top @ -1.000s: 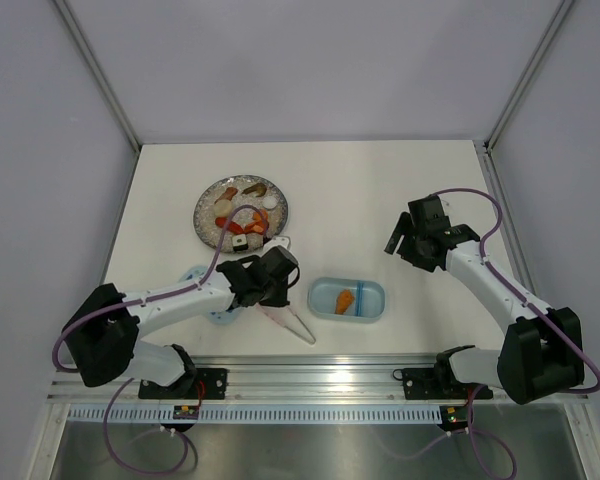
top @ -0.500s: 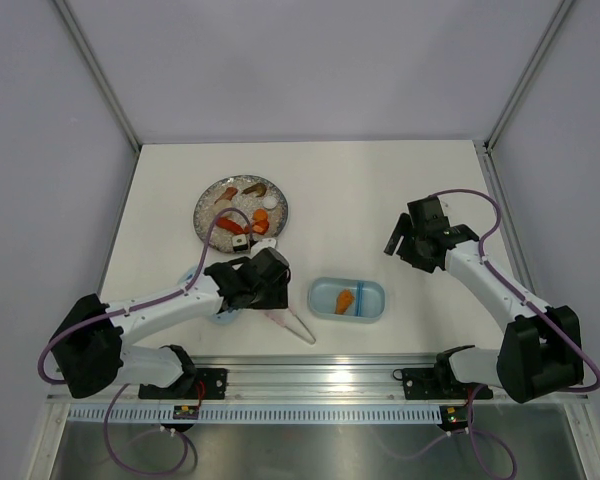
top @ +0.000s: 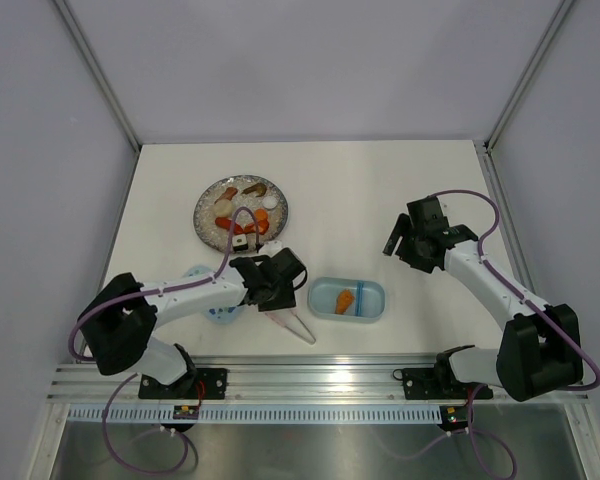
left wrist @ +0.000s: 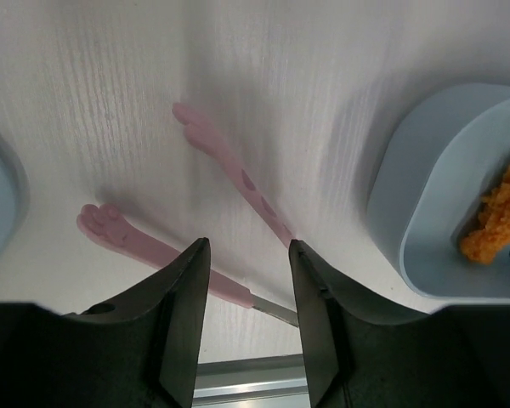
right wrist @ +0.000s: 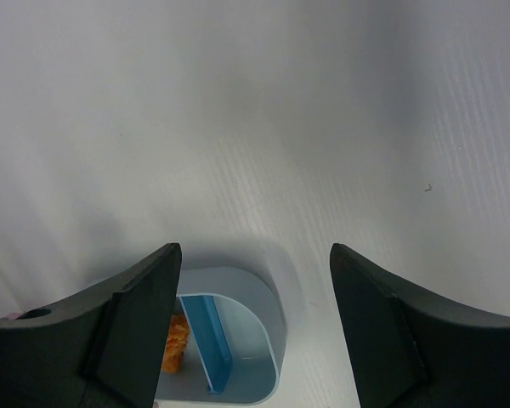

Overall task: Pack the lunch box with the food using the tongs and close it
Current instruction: Pick up the clamp at the center of the board.

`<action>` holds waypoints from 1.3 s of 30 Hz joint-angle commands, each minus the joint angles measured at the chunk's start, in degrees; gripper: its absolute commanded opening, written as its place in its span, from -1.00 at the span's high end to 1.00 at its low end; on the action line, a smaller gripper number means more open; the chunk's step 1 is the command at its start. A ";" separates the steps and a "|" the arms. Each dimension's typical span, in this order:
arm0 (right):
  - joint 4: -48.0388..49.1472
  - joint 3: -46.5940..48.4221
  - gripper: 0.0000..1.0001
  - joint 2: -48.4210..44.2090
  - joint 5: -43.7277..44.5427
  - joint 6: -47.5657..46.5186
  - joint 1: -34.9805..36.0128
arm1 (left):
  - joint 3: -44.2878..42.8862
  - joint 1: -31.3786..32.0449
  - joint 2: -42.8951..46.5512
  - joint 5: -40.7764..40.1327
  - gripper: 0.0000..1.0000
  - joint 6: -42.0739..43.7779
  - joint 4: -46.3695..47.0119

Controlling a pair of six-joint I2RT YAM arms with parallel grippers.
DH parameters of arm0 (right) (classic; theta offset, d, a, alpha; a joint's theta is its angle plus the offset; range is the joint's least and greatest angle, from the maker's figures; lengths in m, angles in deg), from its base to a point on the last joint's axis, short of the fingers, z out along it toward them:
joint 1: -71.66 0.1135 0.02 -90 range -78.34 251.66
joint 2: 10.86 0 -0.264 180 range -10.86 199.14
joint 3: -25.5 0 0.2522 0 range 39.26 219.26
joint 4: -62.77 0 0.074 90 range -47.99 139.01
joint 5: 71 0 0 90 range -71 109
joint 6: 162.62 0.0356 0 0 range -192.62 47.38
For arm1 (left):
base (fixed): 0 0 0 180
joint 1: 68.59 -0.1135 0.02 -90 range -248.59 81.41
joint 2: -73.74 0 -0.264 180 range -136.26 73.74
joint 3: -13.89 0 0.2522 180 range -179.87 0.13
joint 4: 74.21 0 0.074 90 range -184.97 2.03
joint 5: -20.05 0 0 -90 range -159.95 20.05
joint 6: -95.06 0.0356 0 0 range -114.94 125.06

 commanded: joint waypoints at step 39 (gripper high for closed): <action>0.40 -0.16 -0.58 -0.59 0.02 -1.54 -0.17 | -8.77 -1.35 -4.76 -0.01 -0.29 7.43 -0.79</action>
